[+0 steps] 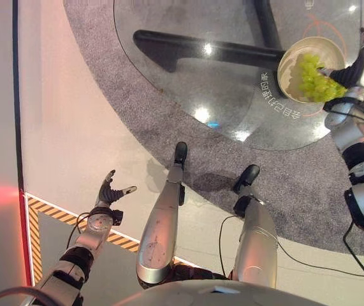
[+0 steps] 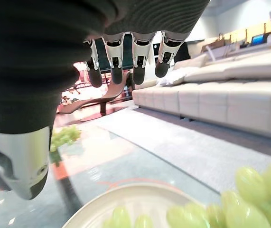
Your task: Pick up fruits into the plate
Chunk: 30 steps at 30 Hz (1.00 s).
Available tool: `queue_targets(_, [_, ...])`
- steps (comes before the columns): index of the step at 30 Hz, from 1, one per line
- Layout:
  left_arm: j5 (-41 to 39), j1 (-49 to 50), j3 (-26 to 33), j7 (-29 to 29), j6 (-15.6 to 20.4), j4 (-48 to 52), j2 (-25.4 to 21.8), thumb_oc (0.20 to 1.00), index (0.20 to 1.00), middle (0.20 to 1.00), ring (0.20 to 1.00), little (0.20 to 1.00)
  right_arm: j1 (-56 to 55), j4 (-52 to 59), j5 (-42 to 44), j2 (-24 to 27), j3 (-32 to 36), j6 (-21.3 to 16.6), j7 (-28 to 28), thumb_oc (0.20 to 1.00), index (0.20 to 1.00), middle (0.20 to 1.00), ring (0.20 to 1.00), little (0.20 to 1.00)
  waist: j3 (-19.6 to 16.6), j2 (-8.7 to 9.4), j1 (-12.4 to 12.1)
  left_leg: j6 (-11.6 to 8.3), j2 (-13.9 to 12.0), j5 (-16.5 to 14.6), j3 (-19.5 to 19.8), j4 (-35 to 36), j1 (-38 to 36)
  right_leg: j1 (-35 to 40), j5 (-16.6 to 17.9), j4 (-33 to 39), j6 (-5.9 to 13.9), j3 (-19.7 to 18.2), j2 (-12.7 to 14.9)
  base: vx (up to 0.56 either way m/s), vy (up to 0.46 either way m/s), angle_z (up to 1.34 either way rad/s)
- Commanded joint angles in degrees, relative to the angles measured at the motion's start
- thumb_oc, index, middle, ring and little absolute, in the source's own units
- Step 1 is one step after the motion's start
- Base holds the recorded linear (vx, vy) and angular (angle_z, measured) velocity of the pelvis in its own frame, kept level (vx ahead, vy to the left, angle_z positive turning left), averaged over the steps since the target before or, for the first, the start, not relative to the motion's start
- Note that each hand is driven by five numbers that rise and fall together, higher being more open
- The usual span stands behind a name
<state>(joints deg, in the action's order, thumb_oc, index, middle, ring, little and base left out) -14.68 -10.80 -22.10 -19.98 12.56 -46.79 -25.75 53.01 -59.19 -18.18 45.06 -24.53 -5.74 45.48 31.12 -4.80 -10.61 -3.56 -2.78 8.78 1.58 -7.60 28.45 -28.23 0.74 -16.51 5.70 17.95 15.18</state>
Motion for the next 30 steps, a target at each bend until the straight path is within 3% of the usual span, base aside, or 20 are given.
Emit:
queue_targets(1, [-0.9, 0.1, 1.9, -1.0, -1.0, -4.8, 1.0, 1.0, 1.0, 1.0, 1.0, 1.0, -1.7, 1.4, 2.2, 0.6, -1.3, -4.7, -2.0, 1.0, 1.0, 1.0, 1.0, 1.0, -1.3, 0.29, 1.3, 2.39, 4.6, -8.7, -1.5, -0.4, -4.4, 3.5, -3.5, 1.0, -0.37, -0.8, -6.0, 0.0, 0.0, 0.0])
queue_targets(4, [0.6, -0.4, 3.8, -0.6, -1.3, -8.0, 2.0, 1.0, 1.0, 1.0, 1.0, 1.0, -5.1, 3.4, 3.3, -3.5, -0.6, -2.1, -5.5, 1.0, 1.0, 1.0, 1.0, 1.0, -1.3, 1.43, 1.9, 1.86, 3.7, -8.9, -1.7, 1.4, -9.1, 7.9, -3.5, 2.6, -0.17, -1.1, -6.0, 0.0, 0.0, 0.0])
queue_targets(5, [1.1, -0.6, 4.7, -0.6, -1.9, -8.7, 2.1, 1.0, 1.0, 1.0, 1.0, 1.0, -5.8, 6.0, 4.6, -3.8, -0.5, 2.5, -8.6, 1.0, 1.0, 1.0, 1.0, 1.0, -1.3, 2.23, 2.2, 1.62, 3.2, -8.9, -2.0, 2.1, -10.6, 9.7, -3.1, 3.7, -0.09, -1.2, -6.1, 0.0, 0.0, 0.0])
queue_targets(6, [1.3, -0.4, 5.0, -0.3, -1.9, -9.5, 2.1, 1.0, 1.0, 1.0, 1.0, 1.0, -8.1, 6.3, 10.3, -5.3, 0.4, -8.6, -6.5, 1.0, 1.0, 1.0, 1.0, 1.0, -1.3, 2.9, 2.2, 1.34, 2.9, -9.3, -2.3, 2.6, -12.4, 11.7, -3.5, 4.3, -0.02, -1.7, -6.4, 0.03, -0.004, -0.05])
queue_targets(7, [1.9, -0.5, 4.8, 0.1, -1.0, -11.8, 2.9, 1.0, 1.0, 1.0, 1.0, 1.0, -10.6, 4.3, 2.8, -9.4, 3.1, 2.6, -11.1, 1.0, 1.0, 1.0, 1.0, 1.0, -1.6, 2.91, 2.2, 1.19, 2.8, -9.5, -2.3, 3.0, -14.0, 13.4, -3.7, 4.7, 0.13, -2.0, -6.5, 0.05, 0.018, -0.04])
queue_targets(8, [2.9, 0.0, 5.7, 1.3, -0.8, -13.5, 3.2, 1.0, 1.0, 1.0, 1.0, 1.0, -16.5, -0.5, 6.6, -11.1, 1.9, -2.1, -9.3, 1.0, 1.0, 1.0, 1.0, 1.0, -3.3, 3.31, 2.6, 1.21, 2.4, -9.7, -2.9, 3.9, -15.4, 14.8, -3.3, 5.8, 0.4, -2.0, -6.1, 0.07, 0.037, -0.05])
queue_targets(13, [5.7, 1.9, 6.7, 4.3, -5.4, -17.1, 4.4, 1.0, 1.0, 1.0, 1.0, 1.0, -36.4, -3.9, 5.9, -18.4, 5.7, -3.3, -15.3, 1.0, 1.0, 1.0, 1.0, 1.0, -9.2, 5.55, 6.1, 1.1, 0.6, -10.3, -5.1, 6.9, -21.6, 21.1, -2.2, 10.4, 1.57, -3.3, -5.6, 0.07, 0.047, -0.1])
queue_targets(22, [9.0, 2.7, 7.8, 7.4, -7.4, -21.9, 6.7, 1.0, 1.0, 1.0, 1.0, 1.0, -45.8, -5.8, 6.1, -23.2, 6.9, 0.3, -23.0, 1.0, 1.0, 1.0, 1.0, 1.0, -19.3, 7.69, 9.1, 0.31, -1.6, -10.3, -8.8, 10.6, -29.1, 28.4, -1.7, 14.6, 2.33, -4.7, -6.4, 0.1, 0.008, -0.26])
queue_targets(30, [13.9, 3.5, 7.2, 10.8, -11.0, -24.8, 7.7, 1.0, 1.0, 1.0, 1.0, 1.0, -47.1, -9.9, 10.8, -25.7, 8.2, 4.7, -31.9, 1.0, 1.0, 1.0, 1.0, 1.0, -23.6, 7.63, 9.8, 0.15, -1.9, -11.5, -9.0, 11.1, -32.9, 32.2, -1.3, 17.4, 2.27, -5.4, -6.5, 0.05, -0.03, -0.12])
